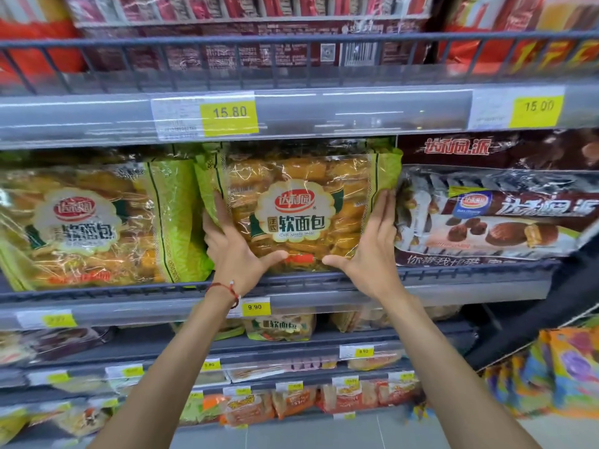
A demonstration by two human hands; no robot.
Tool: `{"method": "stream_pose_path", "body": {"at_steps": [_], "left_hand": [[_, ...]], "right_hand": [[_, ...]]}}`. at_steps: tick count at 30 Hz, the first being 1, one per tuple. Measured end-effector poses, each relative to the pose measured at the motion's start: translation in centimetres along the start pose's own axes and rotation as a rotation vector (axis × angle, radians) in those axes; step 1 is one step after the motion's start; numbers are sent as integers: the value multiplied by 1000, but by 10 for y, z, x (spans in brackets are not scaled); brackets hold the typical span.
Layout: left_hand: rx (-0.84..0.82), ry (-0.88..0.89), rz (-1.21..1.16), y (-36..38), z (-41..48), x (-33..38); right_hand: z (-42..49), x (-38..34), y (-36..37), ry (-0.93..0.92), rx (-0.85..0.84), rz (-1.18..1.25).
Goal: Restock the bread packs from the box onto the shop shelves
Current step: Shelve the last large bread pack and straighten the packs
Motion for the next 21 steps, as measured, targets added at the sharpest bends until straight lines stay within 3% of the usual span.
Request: {"method": "stream_pose_path", "body": {"at_steps": [7, 12, 15, 21], "left_hand": [[27, -1, 4, 2, 2, 2], [80, 86, -70, -5, -16, 6], [145, 173, -137, -20, -36, 10], [189, 317, -115, -89, -30, -2]], "right_hand": [[-1, -1, -3, 45, 20, -34], [-37, -18, -15, 137, 173, 27], [-65, -50, -18, 95, 267, 71], [-74, -150, 18, -111, 120, 204]]}}
Point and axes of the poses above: each hand's wrist, its own z-axis towards the middle knuckle, its own y-axis out of the palm, x = y × z, the point moved 6 cm from there along z, towards the middle knuckle, and after that the axes turned 15 degrees about -z, right-handed, at the moved point
